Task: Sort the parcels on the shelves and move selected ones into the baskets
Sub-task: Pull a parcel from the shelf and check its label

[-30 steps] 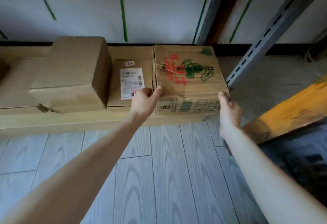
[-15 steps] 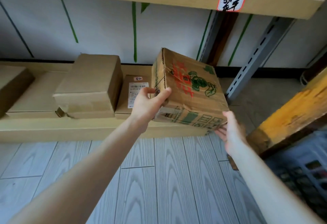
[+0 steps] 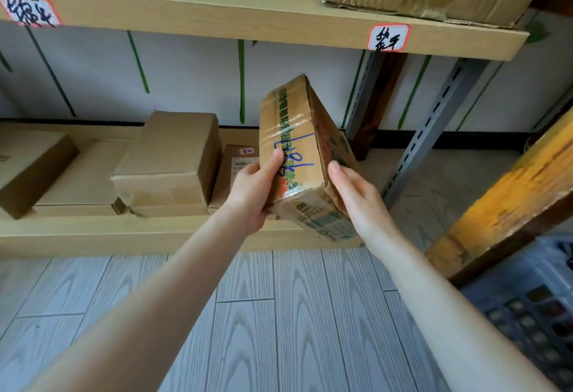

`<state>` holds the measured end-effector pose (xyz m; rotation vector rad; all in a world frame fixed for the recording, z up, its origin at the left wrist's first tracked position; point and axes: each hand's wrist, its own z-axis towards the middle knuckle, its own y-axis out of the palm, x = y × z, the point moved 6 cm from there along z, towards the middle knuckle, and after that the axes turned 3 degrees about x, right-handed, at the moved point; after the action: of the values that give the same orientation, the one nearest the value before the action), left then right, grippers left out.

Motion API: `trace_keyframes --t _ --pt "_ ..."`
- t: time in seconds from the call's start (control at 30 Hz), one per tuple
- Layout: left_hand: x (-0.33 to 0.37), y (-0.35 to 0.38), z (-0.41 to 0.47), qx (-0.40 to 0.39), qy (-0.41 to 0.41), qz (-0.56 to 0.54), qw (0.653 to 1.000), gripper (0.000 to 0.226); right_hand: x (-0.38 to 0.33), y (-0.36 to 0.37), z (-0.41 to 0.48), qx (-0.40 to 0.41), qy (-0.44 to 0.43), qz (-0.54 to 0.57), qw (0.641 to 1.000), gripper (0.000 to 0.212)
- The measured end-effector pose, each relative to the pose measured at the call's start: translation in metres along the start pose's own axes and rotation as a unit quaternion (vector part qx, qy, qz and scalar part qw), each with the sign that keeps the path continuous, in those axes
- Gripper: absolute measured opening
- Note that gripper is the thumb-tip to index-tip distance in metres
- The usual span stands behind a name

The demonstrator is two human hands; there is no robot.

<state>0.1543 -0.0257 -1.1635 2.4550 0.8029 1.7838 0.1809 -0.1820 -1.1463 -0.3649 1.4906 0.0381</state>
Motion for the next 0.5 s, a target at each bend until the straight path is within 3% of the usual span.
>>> trace_keyframes --t 0.07,0.17,0.3,0.43,0.5 --pt "0.004 0.005 -0.002 0.006 0.015 0.008 1.000 0.029 -0.017 0.011 -0.001 -0.009 -0.024 0.002 1.000 0.048" --pt "0.008 0.007 -0.005 0.015 0.033 -0.017 0.999 0.025 -0.021 0.002 0.005 0.083 0.000 0.014 0.996 0.030" --pt "0.009 0.009 -0.009 -0.015 0.088 -0.007 0.996 0.014 0.001 -0.016 0.004 0.103 0.116 0.211 0.965 0.022" --pt "-0.011 0.011 -0.007 0.047 0.144 0.182 0.972 0.027 0.025 -0.042 -0.002 0.173 0.154 0.303 0.924 0.021" --pt "-0.026 0.006 -0.003 0.080 0.101 0.247 0.960 0.040 0.035 -0.052 -0.004 0.188 0.175 0.340 0.905 0.029"
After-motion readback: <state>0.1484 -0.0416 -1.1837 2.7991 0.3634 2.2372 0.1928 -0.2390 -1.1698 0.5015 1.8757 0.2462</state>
